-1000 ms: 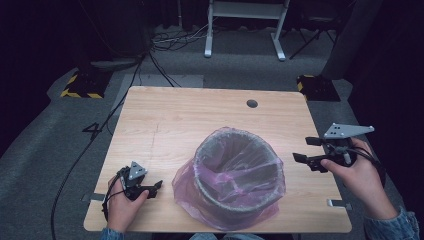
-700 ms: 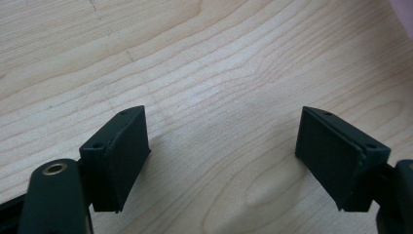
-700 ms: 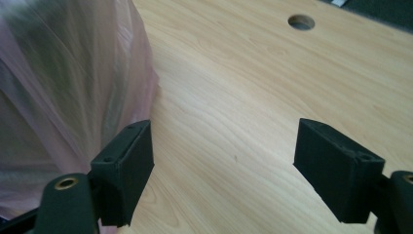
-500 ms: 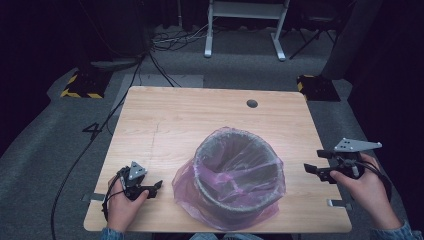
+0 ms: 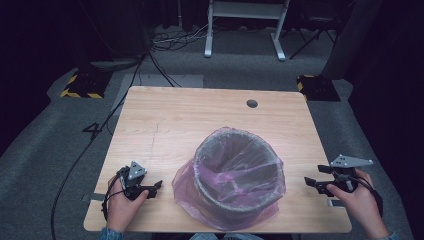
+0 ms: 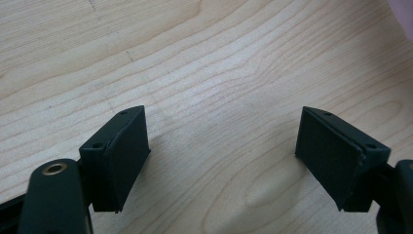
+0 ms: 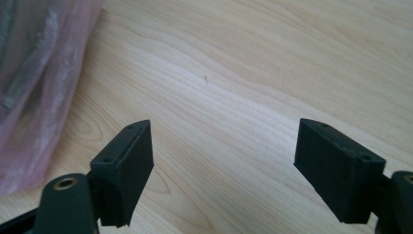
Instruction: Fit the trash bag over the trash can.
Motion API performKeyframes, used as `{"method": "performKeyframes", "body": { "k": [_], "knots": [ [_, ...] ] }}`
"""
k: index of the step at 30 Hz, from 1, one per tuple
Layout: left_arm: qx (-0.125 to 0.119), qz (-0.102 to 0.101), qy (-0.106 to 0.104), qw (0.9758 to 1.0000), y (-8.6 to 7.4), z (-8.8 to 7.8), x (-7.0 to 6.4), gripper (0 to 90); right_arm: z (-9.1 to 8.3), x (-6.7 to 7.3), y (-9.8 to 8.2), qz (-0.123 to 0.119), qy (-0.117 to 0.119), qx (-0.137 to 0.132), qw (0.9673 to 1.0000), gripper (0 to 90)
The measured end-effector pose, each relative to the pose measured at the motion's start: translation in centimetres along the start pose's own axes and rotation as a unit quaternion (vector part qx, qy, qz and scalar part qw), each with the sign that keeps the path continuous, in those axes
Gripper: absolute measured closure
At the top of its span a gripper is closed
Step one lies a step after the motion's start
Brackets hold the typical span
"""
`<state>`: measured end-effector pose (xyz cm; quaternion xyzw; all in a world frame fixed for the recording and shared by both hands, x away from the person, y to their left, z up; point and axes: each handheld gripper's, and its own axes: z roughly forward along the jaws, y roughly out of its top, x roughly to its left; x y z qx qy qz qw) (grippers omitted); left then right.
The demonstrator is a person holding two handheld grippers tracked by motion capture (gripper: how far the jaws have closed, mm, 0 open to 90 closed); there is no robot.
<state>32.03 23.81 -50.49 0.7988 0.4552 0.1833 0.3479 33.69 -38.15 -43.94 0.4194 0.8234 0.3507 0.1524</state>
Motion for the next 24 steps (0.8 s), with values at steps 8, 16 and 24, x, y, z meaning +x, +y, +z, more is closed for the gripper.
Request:
{"method": "performKeyframes", "body": {
  "k": [8,16,24],
  "knots": [
    [0.000,0.018,-0.016,0.9997,-0.1,-0.1,0.4,19.5,1.8,0.1,-2.3,0.004,0.002,0.014,0.9999,20.7],
    [0.001,0.019,-0.016,0.9997,-0.1,-0.1,0.4,19.4,3.1,0.5,-4.0,0.006,0.000,0.019,0.9998,20.1],
    [0.001,0.019,-0.015,0.9997,-0.1,-0.1,0.4,19.4,3.6,0.8,-4.8,0.004,-0.007,-0.001,1.0000,18.0]
  ]
}}
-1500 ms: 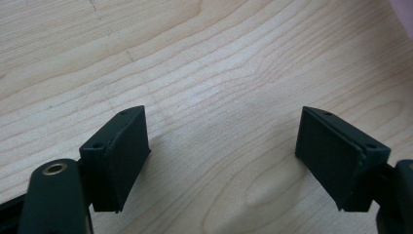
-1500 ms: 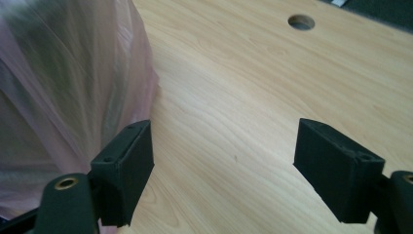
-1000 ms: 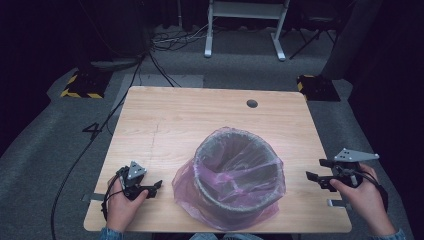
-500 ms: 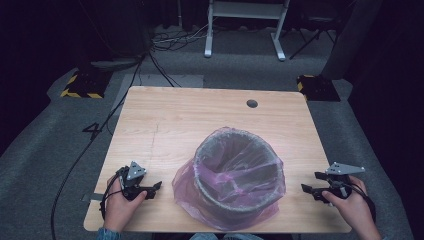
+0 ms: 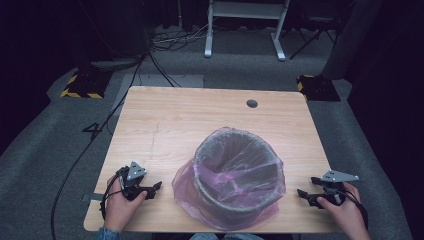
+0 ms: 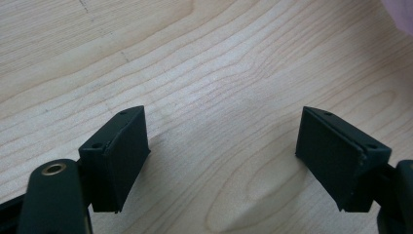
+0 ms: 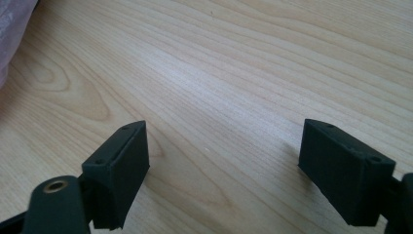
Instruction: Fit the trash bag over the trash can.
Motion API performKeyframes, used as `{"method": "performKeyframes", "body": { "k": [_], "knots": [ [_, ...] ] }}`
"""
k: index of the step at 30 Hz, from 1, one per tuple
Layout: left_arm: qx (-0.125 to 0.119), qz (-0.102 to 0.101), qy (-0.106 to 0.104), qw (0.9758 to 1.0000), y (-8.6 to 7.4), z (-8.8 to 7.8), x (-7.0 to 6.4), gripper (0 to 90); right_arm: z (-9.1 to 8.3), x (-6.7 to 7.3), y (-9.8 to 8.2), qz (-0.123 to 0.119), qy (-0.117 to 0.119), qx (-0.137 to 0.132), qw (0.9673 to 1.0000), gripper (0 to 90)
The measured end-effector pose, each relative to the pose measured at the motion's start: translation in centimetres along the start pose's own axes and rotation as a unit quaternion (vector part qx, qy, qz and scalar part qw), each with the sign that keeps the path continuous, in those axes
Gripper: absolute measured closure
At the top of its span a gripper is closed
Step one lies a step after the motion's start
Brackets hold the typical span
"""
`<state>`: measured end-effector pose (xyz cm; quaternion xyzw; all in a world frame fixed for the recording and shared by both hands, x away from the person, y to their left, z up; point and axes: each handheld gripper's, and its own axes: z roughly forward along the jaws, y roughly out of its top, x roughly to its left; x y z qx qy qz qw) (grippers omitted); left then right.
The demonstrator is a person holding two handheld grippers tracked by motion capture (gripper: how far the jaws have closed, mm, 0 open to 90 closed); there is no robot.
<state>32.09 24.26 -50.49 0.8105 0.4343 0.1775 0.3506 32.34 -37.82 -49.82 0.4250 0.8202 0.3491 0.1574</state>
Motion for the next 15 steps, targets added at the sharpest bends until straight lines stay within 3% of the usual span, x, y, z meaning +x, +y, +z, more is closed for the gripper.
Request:
{"method": "performKeyframes", "body": {
  "k": [3,15],
  "knots": [
    [0.000,0.000,0.001,1.0000,-0.01,0.00,-0.02,19.5,0.33,0.22,-0.41,-0.009,-0.012,-0.018,0.9997,14.2],
    [0.000,0.001,0.003,1.0000,-0.01,0.01,-0.05,19.5,0.36,0.75,-0.56,-0.015,-0.016,-0.024,0.9995,15.2]
  ]
}}
